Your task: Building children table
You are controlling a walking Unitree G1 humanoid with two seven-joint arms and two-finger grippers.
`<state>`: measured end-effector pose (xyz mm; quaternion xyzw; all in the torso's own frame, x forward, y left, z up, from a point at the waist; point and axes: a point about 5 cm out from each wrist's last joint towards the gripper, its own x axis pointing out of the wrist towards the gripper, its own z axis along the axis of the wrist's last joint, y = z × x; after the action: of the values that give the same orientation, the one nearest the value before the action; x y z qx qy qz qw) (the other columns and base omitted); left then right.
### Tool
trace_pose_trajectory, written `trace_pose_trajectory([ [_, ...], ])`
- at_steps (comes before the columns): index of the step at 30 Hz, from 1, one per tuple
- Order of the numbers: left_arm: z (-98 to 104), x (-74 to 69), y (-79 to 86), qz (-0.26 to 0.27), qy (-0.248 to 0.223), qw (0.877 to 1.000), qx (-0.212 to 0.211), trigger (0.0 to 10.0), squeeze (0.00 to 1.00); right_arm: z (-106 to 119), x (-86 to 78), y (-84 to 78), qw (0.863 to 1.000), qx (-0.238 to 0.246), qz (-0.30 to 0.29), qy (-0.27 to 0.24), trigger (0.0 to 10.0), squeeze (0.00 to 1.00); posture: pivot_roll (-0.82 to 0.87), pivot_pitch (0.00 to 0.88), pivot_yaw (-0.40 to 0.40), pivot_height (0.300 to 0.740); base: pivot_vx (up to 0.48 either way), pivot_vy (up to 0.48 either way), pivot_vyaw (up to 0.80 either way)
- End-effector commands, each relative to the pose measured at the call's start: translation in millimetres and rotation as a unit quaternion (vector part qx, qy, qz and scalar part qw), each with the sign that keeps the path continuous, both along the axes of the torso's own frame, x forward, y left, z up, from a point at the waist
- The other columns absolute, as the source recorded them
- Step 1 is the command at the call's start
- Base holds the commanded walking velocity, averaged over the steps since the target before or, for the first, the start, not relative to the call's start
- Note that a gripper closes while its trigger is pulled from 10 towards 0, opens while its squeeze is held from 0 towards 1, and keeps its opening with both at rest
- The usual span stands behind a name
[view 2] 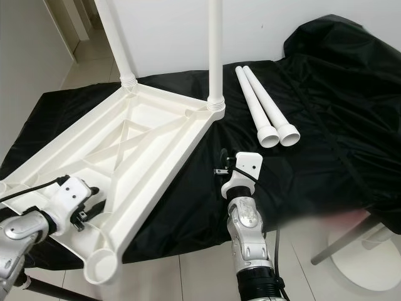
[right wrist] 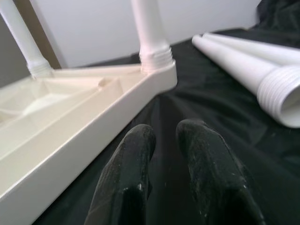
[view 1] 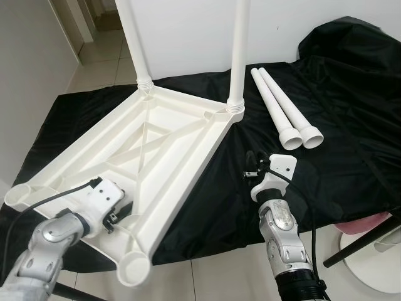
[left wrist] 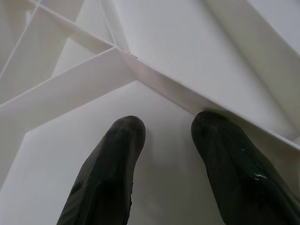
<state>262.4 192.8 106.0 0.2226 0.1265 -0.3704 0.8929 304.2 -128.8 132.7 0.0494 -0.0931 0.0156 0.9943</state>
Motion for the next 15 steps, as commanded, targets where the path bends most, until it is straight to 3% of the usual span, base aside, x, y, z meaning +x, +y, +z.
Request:
trace_pose_trajectory([
  [1, -13.0, -9.8, -14.4, -0.029, 0.043, 0.999, -0.007, 10.0, 0.00, -4.6, 0.2, 7.7, 1.000, -0.004, 0.011, 0.015, 10.0, 0.00, -0.03, 0.069, 0.113, 0.740, 0.000, 0.000, 0.00],
  [9, -0.5, -11.1, -30.7, -0.046, 0.021, 0.999, -0.013, 10.0, 0.00, -7.1, 0.0, 8.6, 1.000, -0.007, 0.012, 0.022, 10.0, 0.00, -0.02, 0.070, 0.111, 0.740, 0.000, 0.000, 0.00],
  [15, 7.5, -1.8, -15.2, 0.000, 0.004, 0.999, -0.032, 10.0, 0.00, -7.2, 0.3, 7.1, 1.000, -0.008, 0.008, 0.023, 10.0, 0.00, -0.02, 0.068, 0.110, 0.740, 0.000, 0.000, 0.00],
])
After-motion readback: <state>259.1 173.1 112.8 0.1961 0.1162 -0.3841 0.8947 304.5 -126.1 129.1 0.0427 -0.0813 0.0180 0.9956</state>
